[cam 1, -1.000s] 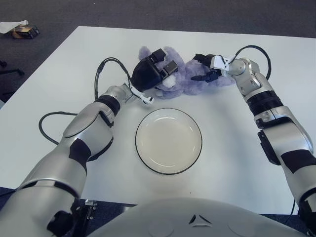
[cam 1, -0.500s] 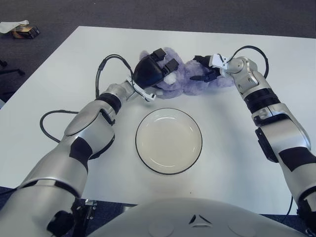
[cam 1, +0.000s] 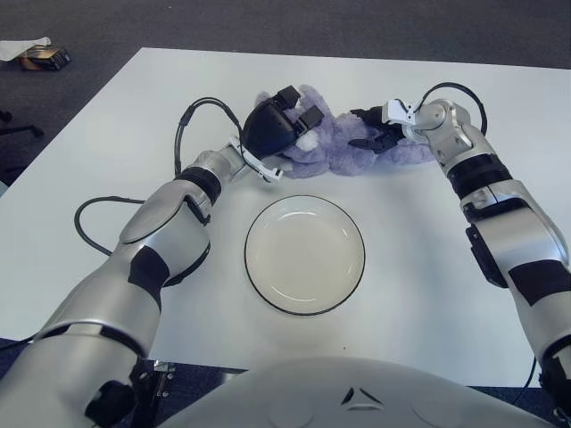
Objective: Put the doll into the plate.
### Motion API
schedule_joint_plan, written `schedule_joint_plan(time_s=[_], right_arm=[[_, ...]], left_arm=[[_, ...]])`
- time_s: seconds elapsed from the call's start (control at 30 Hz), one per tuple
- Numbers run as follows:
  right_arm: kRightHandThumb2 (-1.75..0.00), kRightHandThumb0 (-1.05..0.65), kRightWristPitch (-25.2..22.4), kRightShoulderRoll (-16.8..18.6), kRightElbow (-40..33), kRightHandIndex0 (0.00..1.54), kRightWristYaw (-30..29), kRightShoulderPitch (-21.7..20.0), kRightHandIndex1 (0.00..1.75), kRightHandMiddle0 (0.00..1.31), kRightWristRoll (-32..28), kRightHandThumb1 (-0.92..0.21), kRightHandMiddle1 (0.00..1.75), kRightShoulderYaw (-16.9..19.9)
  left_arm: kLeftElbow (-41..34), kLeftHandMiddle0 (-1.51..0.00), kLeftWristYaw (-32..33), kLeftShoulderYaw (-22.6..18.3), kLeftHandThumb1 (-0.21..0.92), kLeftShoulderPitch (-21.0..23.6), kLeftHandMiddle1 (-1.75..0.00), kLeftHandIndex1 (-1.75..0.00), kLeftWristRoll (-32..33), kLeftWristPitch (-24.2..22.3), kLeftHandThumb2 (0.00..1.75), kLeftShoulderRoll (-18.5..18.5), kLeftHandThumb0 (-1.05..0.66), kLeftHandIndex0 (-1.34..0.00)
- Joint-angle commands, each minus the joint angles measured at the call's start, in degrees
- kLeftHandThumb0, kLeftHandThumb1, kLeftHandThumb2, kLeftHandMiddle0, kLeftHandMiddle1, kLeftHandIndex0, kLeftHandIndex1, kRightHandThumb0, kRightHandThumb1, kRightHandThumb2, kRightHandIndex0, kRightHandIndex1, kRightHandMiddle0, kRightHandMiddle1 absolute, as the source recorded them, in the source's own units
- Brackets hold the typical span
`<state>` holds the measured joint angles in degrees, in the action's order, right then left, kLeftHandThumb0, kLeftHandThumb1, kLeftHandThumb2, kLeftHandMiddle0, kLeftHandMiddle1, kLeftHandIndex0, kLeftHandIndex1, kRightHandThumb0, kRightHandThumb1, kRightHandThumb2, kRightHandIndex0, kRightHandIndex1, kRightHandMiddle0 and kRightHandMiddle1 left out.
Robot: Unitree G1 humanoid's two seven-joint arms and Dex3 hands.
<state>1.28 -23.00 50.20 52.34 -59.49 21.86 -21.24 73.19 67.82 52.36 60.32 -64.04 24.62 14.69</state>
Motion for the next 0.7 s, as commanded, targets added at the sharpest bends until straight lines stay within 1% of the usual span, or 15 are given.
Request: schedule_joint_plan(time_s=[0.0, 0.03, 0.13, 0.2, 0.23, 0.3, 0.4, 0.43, 0.47, 0.5, 0.53, 0.57, 0.6, 0.63, 0.67], right_arm=[[-0.75, -0.97, -2.71, 1.40, 1.75, 0.00, 4.62, -0.04, 0.22, 0.00, -0.76, -0.92, 0.09, -0.99], [-0.74, -0.97, -2.93, 1.44, 2.04, 0.00, 4.80, -0.26, 0.22, 0.00, -0.65, -0.92, 0.09, -1.18], [-0.67, -0.98, -2.78, 1.64, 3.33, 0.00, 5.54, -0.94, 0.36, 0.00, -0.14, -0.92, 0.17, -1.98], [-0.54, -1.02, -2.59, 1.79, 4.25, 0.00, 6.07, -1.34, 0.50, 0.00, -0.02, -0.92, 0.26, -2.41], [-0.52, -1.03, -2.95, 2.06, 5.43, 0.00, 6.62, -1.74, 0.52, 0.00, 0.14, -0.92, 0.27, -2.73], [-0.44, -1.01, -4.09, 2.41, 6.92, 0.00, 7.11, -2.38, 0.64, 0.00, 0.49, -0.88, 0.38, -3.24], [-0.39, -0.98, -4.81, 2.64, 7.81, 0.00, 6.79, -2.85, 0.73, 0.00, 1.09, -0.84, 0.49, -3.87], [-0.39, -0.98, -4.95, 2.70, 7.98, 0.00, 6.51, -2.92, 0.73, 0.00, 1.34, -0.84, 0.49, -4.11], [-0.50, -0.89, -5.30, 2.69, 7.69, 0.00, 5.83, -2.76, 0.80, 0.00, 1.78, -0.75, 0.59, -4.46], [-0.57, -0.84, -5.55, 2.68, 7.47, 0.00, 5.36, -2.65, 0.83, 0.00, 2.06, -0.71, 0.71, -4.71], [-0.69, -0.76, -5.71, 2.66, 7.30, 0.00, 5.10, -2.58, 0.88, 0.00, 2.19, -0.62, 0.91, -4.86], [-0.77, -0.71, -5.93, 2.64, 6.93, 0.00, 4.23, -2.24, 0.92, 0.00, 2.53, -0.57, 1.03, -5.04], [-0.82, -0.67, -6.06, 2.63, 6.71, 0.00, 3.67, -2.02, 0.96, 0.02, 2.75, -0.54, 1.17, -5.12], [-0.90, -0.61, -6.21, 2.55, 6.22, 0.00, 2.68, -1.59, 1.01, 0.04, 3.13, -0.49, 1.37, -5.28], [-0.92, -0.57, -6.30, 2.46, 5.85, 0.01, 1.82, -1.22, 1.06, 0.11, 3.48, -0.51, 1.45, -5.45]], left_arm=[[0.83, -0.85, 0.13, 0.49, 0.00, 1.12, -1.75, -1.72, -0.69, -1.16, 1.68, -0.16, 0.00, -0.63], [0.91, -0.85, 0.01, 0.47, 0.00, 1.12, -1.75, -1.73, -0.60, -1.06, 1.68, -0.23, 0.00, -0.62], [1.13, -0.83, -0.29, 0.59, 0.03, 1.22, -1.75, -1.74, -0.60, -0.93, 1.65, -0.35, 0.00, -0.60], [1.24, -0.81, -0.30, 0.71, 0.05, 1.29, -1.75, -1.74, -0.70, -0.96, 1.64, -0.38, 0.00, -0.58], [1.29, -0.81, -0.10, 0.82, 0.05, 1.41, -1.75, -1.74, -0.81, -0.99, 1.63, -0.35, 0.00, -0.58], [1.41, -0.79, -0.31, 0.60, 0.07, 1.52, -1.74, -1.75, -0.46, -0.35, 1.60, -0.30, 0.00, -0.57], [1.58, -0.79, -0.96, 0.13, 0.09, 1.47, -1.72, -1.75, 0.23, 0.47, 1.58, -0.49, 0.00, -0.55], [1.64, -0.79, -1.15, 0.01, 0.09, 1.44, -1.72, -1.75, 0.43, 0.69, 1.58, -0.56, 0.00, -0.55], [1.70, -0.79, -1.40, -0.08, 0.09, 1.42, -1.71, -1.75, 0.61, 0.86, 1.57, -0.64, 0.00, -0.55], [1.74, -0.79, -1.57, -0.12, 0.09, 1.42, -1.70, -1.75, 0.74, 0.96, 1.57, -0.69, 0.00, -0.55], [1.76, -0.79, -1.65, -0.12, 0.10, 1.43, -1.70, -1.75, 0.81, 1.00, 1.56, -0.71, 0.00, -0.54], [1.81, -0.79, -1.66, -0.03, 0.10, 1.46, -1.69, -1.75, 0.74, 0.87, 1.56, -0.75, 0.00, -0.54], [1.85, -0.79, -1.64, 0.03, 0.10, 1.49, -1.69, -1.75, 0.67, 0.77, 1.56, -0.77, 0.00, -0.54], [1.87, -0.79, -1.37, 0.22, 0.10, 1.58, -1.69, -1.75, 0.43, 0.48, 1.56, -0.84, 0.00, -0.54], [1.87, -0.79, -1.10, 0.31, 0.10, 1.63, -1.70, -1.75, 0.30, 0.38, 1.56, -0.86, 0.00, -0.54]])
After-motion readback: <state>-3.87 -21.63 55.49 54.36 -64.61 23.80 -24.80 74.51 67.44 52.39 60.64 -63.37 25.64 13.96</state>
